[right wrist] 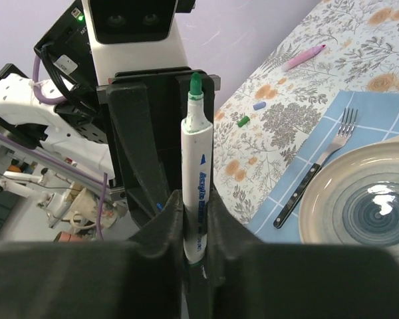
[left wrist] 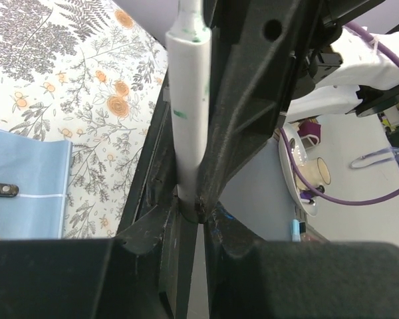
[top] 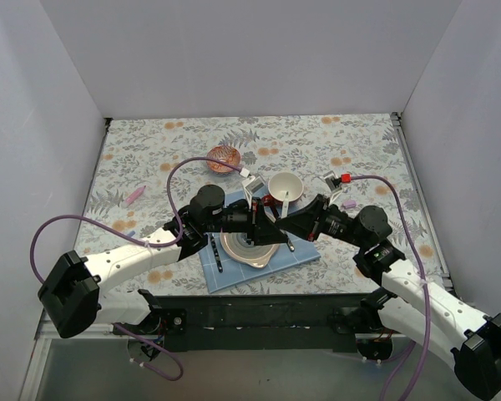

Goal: Insert the pens into the pen caps

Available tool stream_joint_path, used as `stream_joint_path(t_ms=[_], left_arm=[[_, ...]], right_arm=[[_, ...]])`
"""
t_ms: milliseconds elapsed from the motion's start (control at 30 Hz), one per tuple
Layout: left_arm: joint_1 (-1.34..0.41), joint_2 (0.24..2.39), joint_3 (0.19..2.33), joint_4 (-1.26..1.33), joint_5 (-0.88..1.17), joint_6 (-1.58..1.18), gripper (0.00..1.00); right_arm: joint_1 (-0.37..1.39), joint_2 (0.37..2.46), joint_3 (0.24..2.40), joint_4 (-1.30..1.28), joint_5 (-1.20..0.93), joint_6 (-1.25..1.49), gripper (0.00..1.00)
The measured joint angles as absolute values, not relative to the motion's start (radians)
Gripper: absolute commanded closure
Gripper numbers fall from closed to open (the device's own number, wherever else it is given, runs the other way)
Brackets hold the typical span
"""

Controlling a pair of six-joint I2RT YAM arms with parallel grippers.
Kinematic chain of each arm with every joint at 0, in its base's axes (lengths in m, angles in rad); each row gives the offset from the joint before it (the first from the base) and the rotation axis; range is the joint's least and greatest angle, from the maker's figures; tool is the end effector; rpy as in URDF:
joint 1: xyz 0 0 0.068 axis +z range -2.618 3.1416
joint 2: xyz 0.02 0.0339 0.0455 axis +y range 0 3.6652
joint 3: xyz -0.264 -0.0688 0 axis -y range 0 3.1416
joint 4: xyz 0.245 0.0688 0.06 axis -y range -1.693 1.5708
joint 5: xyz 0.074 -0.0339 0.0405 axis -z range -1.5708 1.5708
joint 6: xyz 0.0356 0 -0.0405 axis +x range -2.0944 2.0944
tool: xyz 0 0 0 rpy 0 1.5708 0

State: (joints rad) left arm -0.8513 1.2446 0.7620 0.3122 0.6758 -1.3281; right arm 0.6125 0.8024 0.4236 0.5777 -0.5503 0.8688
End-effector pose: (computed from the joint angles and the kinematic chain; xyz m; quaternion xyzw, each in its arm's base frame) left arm 0.1681 -0.2257 0.2858 0.0372 0.7515 -0.6562 0.0566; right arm 0.1436 0.1237 0.2891 -0.1306 0.6315 0.6295 0.4335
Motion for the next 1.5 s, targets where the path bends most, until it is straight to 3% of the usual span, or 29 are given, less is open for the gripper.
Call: stream_joint_path(t_ms=[33, 67, 100, 133, 167, 300, 367, 467, 633, 800, 967, 1133, 1300, 1500], left_arm=[[-0.851, 1.245, 0.762, 0.309, 0.675, -1.327, 1.0], [-0.851, 1.245, 0.764, 0.307, 0.676, -1.327, 0.89], [-0.851, 1.245, 0.764, 0.303, 0.675, -1.327, 0.67], [-0.851, 1.245, 0.765, 0.297, 0.67, -1.327, 0.33], [-0.852, 1.242, 0.767, 0.288, 0.654, -1.327, 0.24], [-0.855, 1.174, 0.765, 0.161, 0.461, -1.346, 0.13], [-0.852, 1.11, 0.764, 0.065, 0.305, -1.396, 0.21], [-0.75, 1.009, 0.764, -0.141, 0.047, -1.534, 0.21], [-0.237, 0.941, 0.739, -0.367, -0.144, -1.79, 0.26], [0.041, 0.839, 0.7, -0.592, -0.319, -1.927, 0.23], [0.2, 0.939, 0.742, -0.745, -0.362, -1.971, 0.32], [0.328, 1.132, 0.732, -0.82, -0.305, -1.983, 0.31], [0.346, 1.087, 0.599, -0.804, -0.28, -1.99, 0.33], [0.346, 1.162, 0.582, -0.781, -0.275, -1.991, 0.37]], right_arm=[[0.614, 0.802, 0.419, 0.584, -0.55, 0.868, 0.99], [0.614, 0.801, 0.413, 0.592, -0.551, 0.87, 0.99], [0.614, 0.801, 0.409, 0.598, -0.552, 0.872, 0.99], [0.614, 0.801, 0.407, 0.602, -0.552, 0.873, 0.99], [0.614, 0.799, 0.403, 0.604, -0.55, 0.873, 0.99], [0.619, 0.743, 0.404, 0.513, -0.483, 0.85, 0.99], [0.619, 0.707, 0.433, 0.411, -0.411, 0.819, 0.99], [0.619, 0.693, 0.506, 0.302, -0.321, 0.776, 0.99], [0.617, 0.695, 0.58, 0.224, -0.275, 0.731, 0.99], [0.617, 0.71, 0.593, 0.142, -0.267, 0.705, 0.99], [0.617, 0.72, 0.593, 0.073, -0.267, 0.698, 0.99], [0.617, 0.739, 0.607, 0.001, -0.266, 0.688, 0.99], [0.617, 0.741, 0.637, -0.045, -0.26, 0.679, 0.99], [0.617, 0.749, 0.638, -0.054, -0.257, 0.684, 0.99]])
